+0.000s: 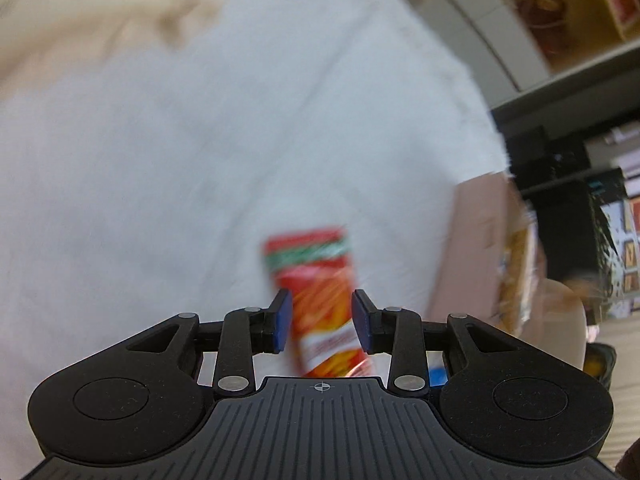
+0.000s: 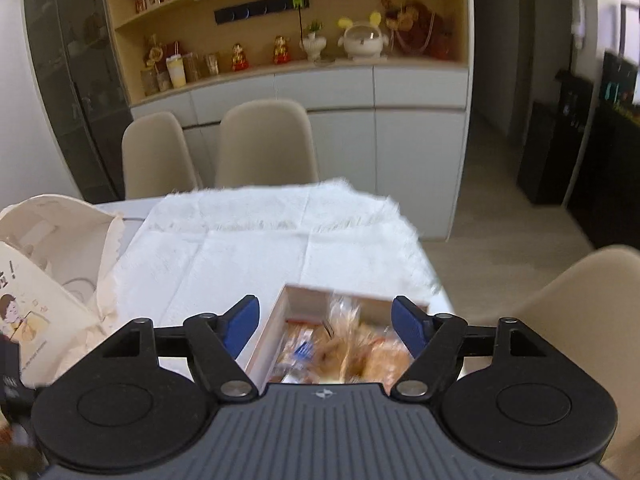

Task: Organize snacks
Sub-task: 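Grasp the red spicy strip pack with the left tool while the right tool grasps the blue wafer packs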

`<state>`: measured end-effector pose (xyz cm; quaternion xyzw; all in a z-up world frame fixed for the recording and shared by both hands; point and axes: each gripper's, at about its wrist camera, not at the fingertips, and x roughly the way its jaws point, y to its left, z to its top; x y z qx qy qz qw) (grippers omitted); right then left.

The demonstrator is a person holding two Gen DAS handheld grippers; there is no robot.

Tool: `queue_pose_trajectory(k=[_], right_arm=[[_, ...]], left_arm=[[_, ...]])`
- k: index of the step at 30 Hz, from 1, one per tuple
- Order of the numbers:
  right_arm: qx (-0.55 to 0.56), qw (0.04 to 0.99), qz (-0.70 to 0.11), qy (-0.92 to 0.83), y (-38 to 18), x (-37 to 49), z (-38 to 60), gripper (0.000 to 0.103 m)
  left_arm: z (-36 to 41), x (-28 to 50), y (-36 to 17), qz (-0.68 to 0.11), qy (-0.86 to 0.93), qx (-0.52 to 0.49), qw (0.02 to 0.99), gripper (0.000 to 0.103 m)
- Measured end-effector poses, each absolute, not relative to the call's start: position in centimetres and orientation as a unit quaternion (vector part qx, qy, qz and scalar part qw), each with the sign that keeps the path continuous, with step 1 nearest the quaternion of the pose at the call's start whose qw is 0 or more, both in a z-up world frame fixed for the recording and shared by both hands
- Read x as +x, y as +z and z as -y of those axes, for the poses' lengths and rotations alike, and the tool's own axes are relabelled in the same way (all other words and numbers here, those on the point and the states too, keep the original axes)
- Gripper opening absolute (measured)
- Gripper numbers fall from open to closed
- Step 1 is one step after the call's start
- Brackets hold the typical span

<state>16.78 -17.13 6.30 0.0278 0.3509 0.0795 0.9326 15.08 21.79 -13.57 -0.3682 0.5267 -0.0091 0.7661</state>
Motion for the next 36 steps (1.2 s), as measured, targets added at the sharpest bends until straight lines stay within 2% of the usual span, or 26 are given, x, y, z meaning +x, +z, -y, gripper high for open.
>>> queue_pose_trajectory(k=[6,11,15,19,23,28,32,36], right_arm=[[0.015,0.921,-0.386,0.060,2.0,15.3,17.5,0.074],[0.006,0.901,-0.425,0.083,-2.6,11.4,17.0,0.074],[0.020,0.875,-0.474,0.097,-7.1,8.4,16.2,0.074],[-0.021,0.861,-0.497,0.102,-10.2,5.9,14.8,0.074],[-0.047,0.869,-0.484,0.091,-10.9,3.8,14.2,0.074],[-0.036,0.871,-0.484,0.079,-11.2,3.4,15.1,0.074],[-0.018,0.869,-0.489,0.067,-11.2,4.1,16.1,0.074],[-0.015,0.865,-0.496,0.072,-11.6,4.5,16.5,0.074]], left_arm=[[-21.3,14.3,-14.7,-0.516,-0.014,-0.375,0.770,0.036],[-18.1,17.2,-14.0,-0.524,-0.044,-0.328,0.785,0.037],[-13.5,19.0,-13.3,-0.530,-0.079,-0.213,0.817,0.038],[-9.8,18.4,-11.9,-0.535,-0.109,-0.098,0.832,0.040],[-7.4,15.9,-9.6,-0.506,-0.143,-0.016,0.851,0.040],[-5.0,15.2,-11.2,-0.536,-0.161,0.038,0.827,0.041],[-4.5,14.7,-11.6,-0.526,-0.179,0.034,0.831,0.062],[-5.6,15.4,-11.3,-0.520,-0.133,0.012,0.844,0.056]])
